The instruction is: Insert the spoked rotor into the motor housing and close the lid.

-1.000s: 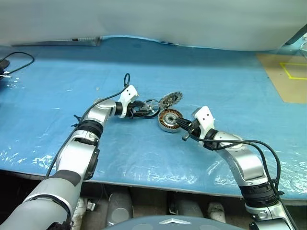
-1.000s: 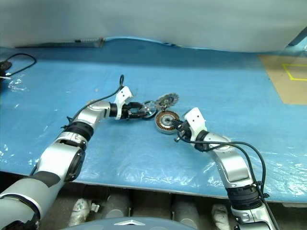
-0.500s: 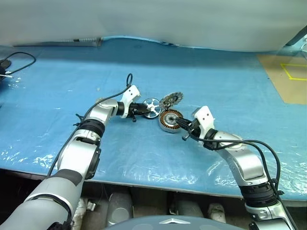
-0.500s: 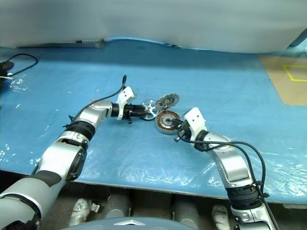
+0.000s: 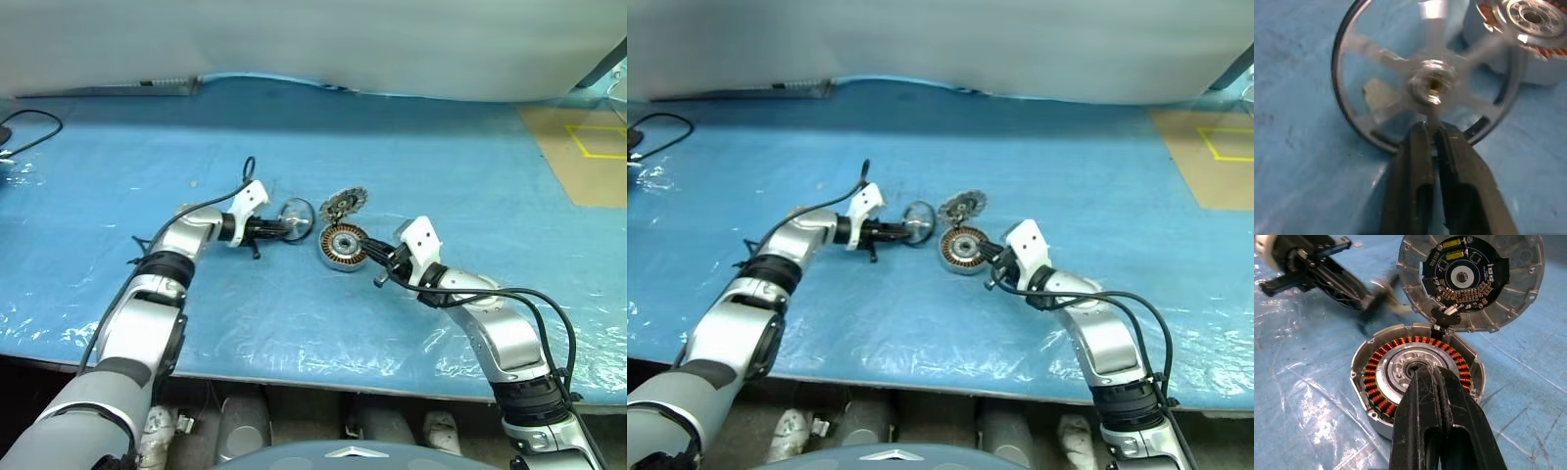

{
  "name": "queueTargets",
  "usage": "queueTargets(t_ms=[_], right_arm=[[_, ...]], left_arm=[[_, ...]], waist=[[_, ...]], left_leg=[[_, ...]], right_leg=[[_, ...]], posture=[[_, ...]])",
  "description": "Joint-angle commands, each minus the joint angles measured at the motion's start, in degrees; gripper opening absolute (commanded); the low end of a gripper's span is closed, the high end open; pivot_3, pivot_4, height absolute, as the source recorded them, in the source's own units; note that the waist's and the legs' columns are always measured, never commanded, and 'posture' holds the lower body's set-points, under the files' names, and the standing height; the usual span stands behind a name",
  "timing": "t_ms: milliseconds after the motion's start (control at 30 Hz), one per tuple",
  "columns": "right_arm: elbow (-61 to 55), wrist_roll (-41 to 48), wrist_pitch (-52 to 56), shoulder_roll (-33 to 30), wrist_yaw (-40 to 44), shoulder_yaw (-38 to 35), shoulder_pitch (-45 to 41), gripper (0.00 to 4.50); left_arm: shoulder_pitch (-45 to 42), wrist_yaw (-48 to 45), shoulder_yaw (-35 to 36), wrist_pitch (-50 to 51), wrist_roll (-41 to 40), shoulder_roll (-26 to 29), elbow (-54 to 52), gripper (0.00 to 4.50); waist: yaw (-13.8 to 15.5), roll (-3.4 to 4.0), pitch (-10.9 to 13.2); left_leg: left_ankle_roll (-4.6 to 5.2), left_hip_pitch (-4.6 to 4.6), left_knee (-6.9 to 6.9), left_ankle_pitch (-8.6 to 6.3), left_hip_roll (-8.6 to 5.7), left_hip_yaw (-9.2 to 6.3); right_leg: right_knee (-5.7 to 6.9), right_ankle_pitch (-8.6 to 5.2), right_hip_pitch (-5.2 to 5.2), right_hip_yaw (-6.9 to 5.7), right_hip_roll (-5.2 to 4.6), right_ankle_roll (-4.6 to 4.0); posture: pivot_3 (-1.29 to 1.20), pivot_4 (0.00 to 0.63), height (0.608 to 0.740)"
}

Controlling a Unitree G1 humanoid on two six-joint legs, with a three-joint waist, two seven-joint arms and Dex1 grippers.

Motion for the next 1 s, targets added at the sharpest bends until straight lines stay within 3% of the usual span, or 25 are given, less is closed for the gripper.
queueTargets(t_ms=[33, 467, 500, 567, 833, 1000], right_arm=[[-2.8, 1.2, -0.8, -0.4, 0.6, -1.2, 0.2, 0.00], [-2.1, 1.5, -0.3, -0.5, 1.9, -0.6, -0.8, 0.00], [-2.1, 1.5, -0.3, -0.5, 1.9, -0.6, -0.9, 0.00], [-2.1, 1.5, -0.3, -0.4, 1.9, -0.5, -0.8, 0.00], [-2.6, 1.3, 0.1, -0.1, 1.3, -0.5, -0.4, 0.00], [-2.7, 1.2, 0.2, -0.1, 1.0, -0.6, -0.2, 0.00]], left_arm=[[5.6, -4.9, -1.6, 4.5, 0.1, 4.6, -5.9, 0.17], [11.9, -6.9, 0.8, 12.8, -5.2, 11.9, -19.7, 0.17], [11.8, -6.7, 0.7, 13.0, -5.2, 12.1, -20.0, 0.66], [11.5, -6.2, 0.8, 13.3, -5.3, 12.1, -20.1, 1.14], [9.8, -4.6, 0.3, 11.8, -4.9, 11.6, -19.4, 3.80], [9.3, -4.7, 0.8, 11.4, -5.9, 11.5, -20.2, 3.80]], waist=[[-0.1, 0.00, 0.0], [-1.0, 0.03, 0.0], [-1.0, 0.03, 0.0], [-1.0, 0.03, 0.0], [-0.7, 0.02, 0.0], [-0.8, 0.02, 0.0]], left_leg=[[0.00, -0.01, -0.06, 0.00, -0.02, 0.00], [-0.01, 0.11, -0.34, 0.00, -0.01, 0.09], [-0.01, 0.10, -0.34, 0.00, -0.02, 0.09], [-0.01, 0.07, -0.35, 0.00, -0.03, 0.09], [0.00, 0.06, -0.29, 0.00, -0.05, 0.08], [0.00, 0.02, -0.27, 0.00, -0.03, 0.08]], right_leg=[[-0.01, 0.00, -0.02, 0.00, 0.00, 0.00], [-0.05, -0.04, -0.09, 0.02, 0.00, -0.05], [-0.05, -0.04, -0.10, 0.01, 0.00, -0.05], [-0.05, -0.04, -0.11, 0.01, 0.00, -0.05], [-0.04, -0.04, -0.08, 0.02, -0.02, -0.05], [-0.04, -0.04, -0.11, 0.01, -0.01, -0.05]], posture=[[0.00, 0.150, 0.740], [0.00, 0.150, 0.740], [0.00, 0.150, 0.740], [0.00, 0.150, 0.740], [0.00, 0.150, 0.740], [0.00, 0.150, 0.740]])
